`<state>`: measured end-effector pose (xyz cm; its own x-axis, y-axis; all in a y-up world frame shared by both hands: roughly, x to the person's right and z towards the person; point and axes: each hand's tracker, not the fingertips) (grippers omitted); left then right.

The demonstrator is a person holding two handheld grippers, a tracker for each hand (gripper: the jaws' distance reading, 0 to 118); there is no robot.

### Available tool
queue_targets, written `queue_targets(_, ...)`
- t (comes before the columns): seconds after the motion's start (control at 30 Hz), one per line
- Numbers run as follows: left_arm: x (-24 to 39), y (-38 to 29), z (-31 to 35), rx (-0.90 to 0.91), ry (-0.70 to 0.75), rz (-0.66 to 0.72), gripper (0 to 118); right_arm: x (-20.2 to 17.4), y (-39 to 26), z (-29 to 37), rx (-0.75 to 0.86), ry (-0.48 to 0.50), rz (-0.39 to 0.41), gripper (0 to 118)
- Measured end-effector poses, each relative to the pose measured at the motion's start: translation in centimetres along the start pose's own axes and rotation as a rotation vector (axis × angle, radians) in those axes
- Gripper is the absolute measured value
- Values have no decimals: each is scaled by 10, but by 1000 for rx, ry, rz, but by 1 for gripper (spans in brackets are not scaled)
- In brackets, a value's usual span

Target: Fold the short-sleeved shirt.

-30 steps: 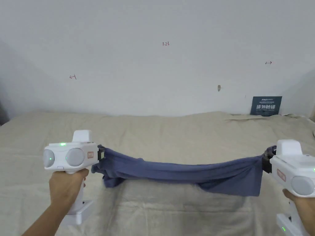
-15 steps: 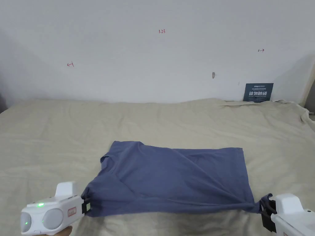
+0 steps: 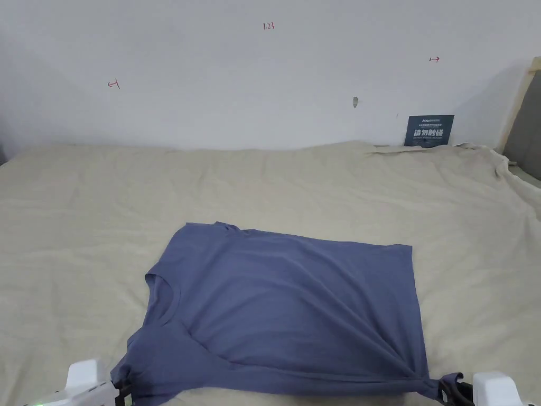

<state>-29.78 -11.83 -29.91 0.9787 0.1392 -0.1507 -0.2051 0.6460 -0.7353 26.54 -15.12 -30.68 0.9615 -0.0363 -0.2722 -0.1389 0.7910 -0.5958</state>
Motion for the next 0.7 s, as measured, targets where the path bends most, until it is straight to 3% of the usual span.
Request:
queue_targets(0.5, 7, -53, 40, -15, 2, -21, 1, 10, -26, 24, -51, -15, -9, 2)
queue_targets(0.7, 9, -62, 23, -64, 36, -37, 1, 9, -35, 7, -145, -46, -49, 2)
